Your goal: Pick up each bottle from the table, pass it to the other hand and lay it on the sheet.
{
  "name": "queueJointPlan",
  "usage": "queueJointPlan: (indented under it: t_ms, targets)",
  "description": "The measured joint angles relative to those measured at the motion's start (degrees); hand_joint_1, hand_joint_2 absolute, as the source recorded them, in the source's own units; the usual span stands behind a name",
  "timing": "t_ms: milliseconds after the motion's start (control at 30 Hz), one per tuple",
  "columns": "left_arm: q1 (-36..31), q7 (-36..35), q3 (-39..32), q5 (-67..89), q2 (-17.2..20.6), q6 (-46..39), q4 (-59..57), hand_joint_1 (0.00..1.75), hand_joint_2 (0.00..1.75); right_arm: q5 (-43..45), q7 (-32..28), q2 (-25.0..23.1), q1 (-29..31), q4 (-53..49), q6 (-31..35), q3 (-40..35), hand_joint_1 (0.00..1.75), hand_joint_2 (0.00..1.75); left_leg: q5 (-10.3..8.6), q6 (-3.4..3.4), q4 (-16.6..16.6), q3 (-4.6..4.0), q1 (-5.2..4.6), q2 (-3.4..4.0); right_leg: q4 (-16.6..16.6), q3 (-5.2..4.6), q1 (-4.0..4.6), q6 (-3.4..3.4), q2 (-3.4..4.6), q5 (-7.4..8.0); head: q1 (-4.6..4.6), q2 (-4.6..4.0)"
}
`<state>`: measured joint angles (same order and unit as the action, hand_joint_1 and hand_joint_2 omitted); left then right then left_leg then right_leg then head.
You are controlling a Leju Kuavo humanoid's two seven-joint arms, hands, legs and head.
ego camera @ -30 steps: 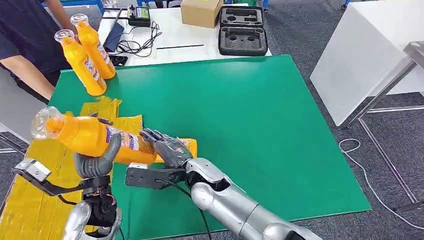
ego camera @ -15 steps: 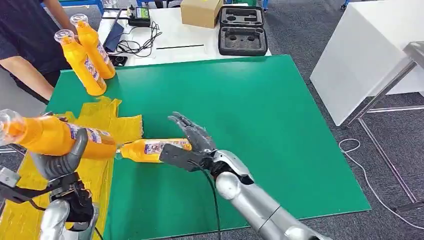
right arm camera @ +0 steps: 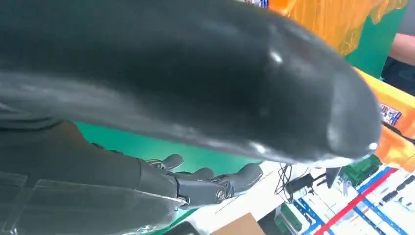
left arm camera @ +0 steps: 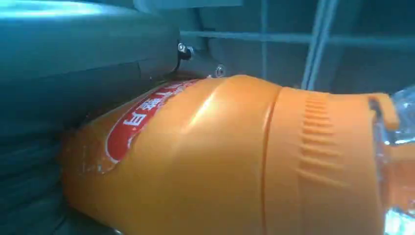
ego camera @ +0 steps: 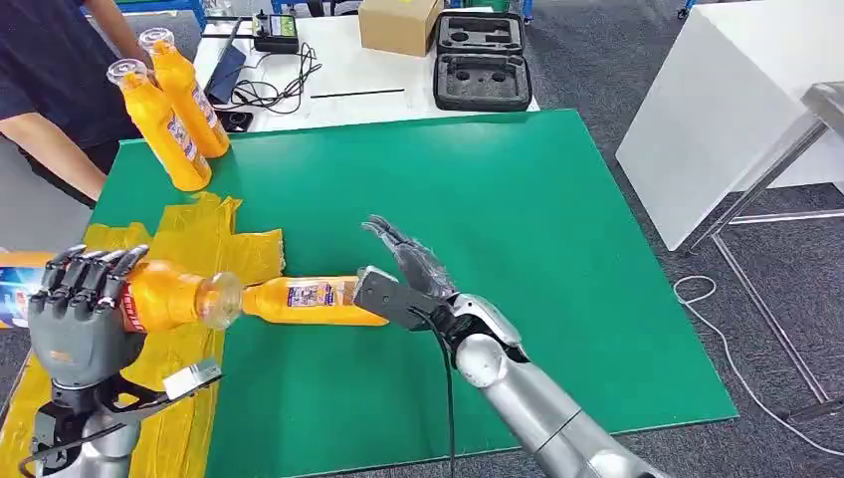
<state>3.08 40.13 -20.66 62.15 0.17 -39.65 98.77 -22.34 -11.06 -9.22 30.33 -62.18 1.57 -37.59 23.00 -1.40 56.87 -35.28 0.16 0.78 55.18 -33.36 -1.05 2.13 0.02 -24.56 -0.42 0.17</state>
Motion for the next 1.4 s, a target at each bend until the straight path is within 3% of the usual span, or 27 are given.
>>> queueJointPlan:
  t_ms: [433,700,1000,1233,1267,1300,1400]
  targets:
    - [2.2,-0.6,1.2,16.1,-1.1,0.0,-13.2,1.75,1.75,0.0,-0.9,0.5,0.3,0.0,-0.9,0.4,0.00,0.00,0.00,0.00,0.0,0.03,-0.01,0.02,0.0,-0.01,0.03,-0.14,0.00,0.09,-0.04,0.00]
    - [2.8,-1.5,1.8,14.6,-1.8,-0.1,-18.4,1.75,1.75,-0.1,-1.3,0.5,0.4,0.0,-1.7,0.3,0.00,0.00,0.00,0.01,0.0,0.00,0.00,-0.01,0.0,0.00,0.03,-0.14,-0.01,0.08,0.00,0.00]
    - [2.9,-2.3,3.1,11.2,0.2,-0.1,-22.9,1.75,1.75,-0.1,-0.9,0.3,1.1,0.0,-2.3,0.2,0.00,0.00,-0.03,0.04,0.0,0.01,0.02,-0.01,0.0,0.01,0.06,-0.15,-0.02,0.08,0.00,0.00]
    - [2.2,-0.3,2.5,12.4,-1.9,-0.1,-26.4,1.71,1.75,-0.1,-0.9,0.3,1.0,0.0,-2.7,0.1,0.00,0.00,-0.02,0.03,0.0,0.00,0.00,-0.02,0.0,0.02,0.02,-0.14,-0.03,0.08,0.02,0.00]
    - [1.8,-0.3,2.5,10.5,-1.8,0.0,-27.5,0.07,1.75,-0.1,-0.8,0.3,1.0,0.0,-2.7,0.1,0.00,0.00,-0.02,0.03,0.0,0.00,0.00,-0.02,0.0,0.01,0.02,-0.14,-0.02,0.08,0.02,0.00]
    - [1.1,-0.8,2.6,7.9,-1.1,0.1,-29.2,0.00,0.00,-0.1,-0.7,0.3,1.0,0.0,-2.7,0.1,0.00,0.00,-0.02,0.03,0.0,0.00,0.00,-0.02,0.0,0.02,0.04,-0.14,-0.02,0.08,0.02,0.00]
    - [0.4,-5.8,2.7,7.3,-0.5,-0.1,-32.8,0.00,0.00,-0.2,-0.7,0.3,1.0,0.0,-2.7,-0.1,0.00,0.00,-0.02,0.04,0.0,0.04,0.00,-0.02,0.0,0.01,0.06,-0.15,-0.02,0.09,-0.07,0.02]
